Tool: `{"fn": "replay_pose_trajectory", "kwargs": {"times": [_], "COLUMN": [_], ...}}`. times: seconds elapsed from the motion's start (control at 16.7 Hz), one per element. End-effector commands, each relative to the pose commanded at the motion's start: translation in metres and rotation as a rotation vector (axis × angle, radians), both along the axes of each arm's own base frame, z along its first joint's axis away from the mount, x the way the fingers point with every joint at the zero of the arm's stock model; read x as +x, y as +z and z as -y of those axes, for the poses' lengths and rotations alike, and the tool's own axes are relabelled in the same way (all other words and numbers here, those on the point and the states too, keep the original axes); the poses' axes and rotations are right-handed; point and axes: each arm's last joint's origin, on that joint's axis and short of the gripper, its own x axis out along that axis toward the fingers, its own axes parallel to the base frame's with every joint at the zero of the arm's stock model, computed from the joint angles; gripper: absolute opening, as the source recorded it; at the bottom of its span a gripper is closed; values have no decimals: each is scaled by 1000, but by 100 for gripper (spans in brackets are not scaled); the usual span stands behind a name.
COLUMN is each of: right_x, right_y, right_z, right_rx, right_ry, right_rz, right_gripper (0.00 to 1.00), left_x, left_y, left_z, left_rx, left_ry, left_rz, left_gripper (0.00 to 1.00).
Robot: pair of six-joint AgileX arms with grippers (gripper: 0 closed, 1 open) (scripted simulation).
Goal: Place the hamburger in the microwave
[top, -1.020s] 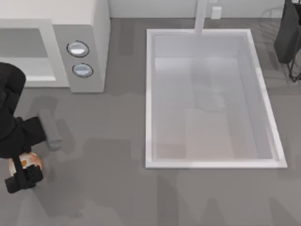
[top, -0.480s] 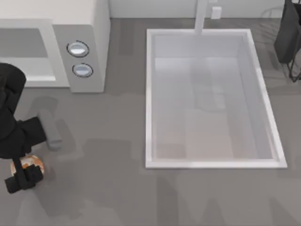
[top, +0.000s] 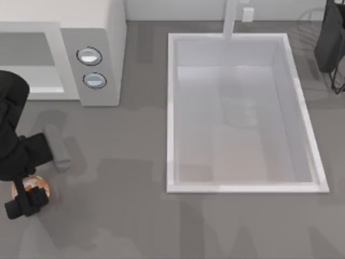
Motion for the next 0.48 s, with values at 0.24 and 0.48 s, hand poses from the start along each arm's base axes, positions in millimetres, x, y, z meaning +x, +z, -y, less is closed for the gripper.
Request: {"fn": "replay_pose_trajectory", "kwargs": {"times": [0.24,0.48], "right_x": [0,0], "right_y": [0,0], "right_z": [0,0], "right_rx": [0,0], "right_ry": [0,0], "right_rz": [0,0], "right_gripper": [100,100], "left_x": [5,4], "left_y": [27,65], "left_z": [0,0], "left_rx": [0,0], "left_ry": [2,3], "left_rz": [-1,-2], "left_gripper": [0,0]}}
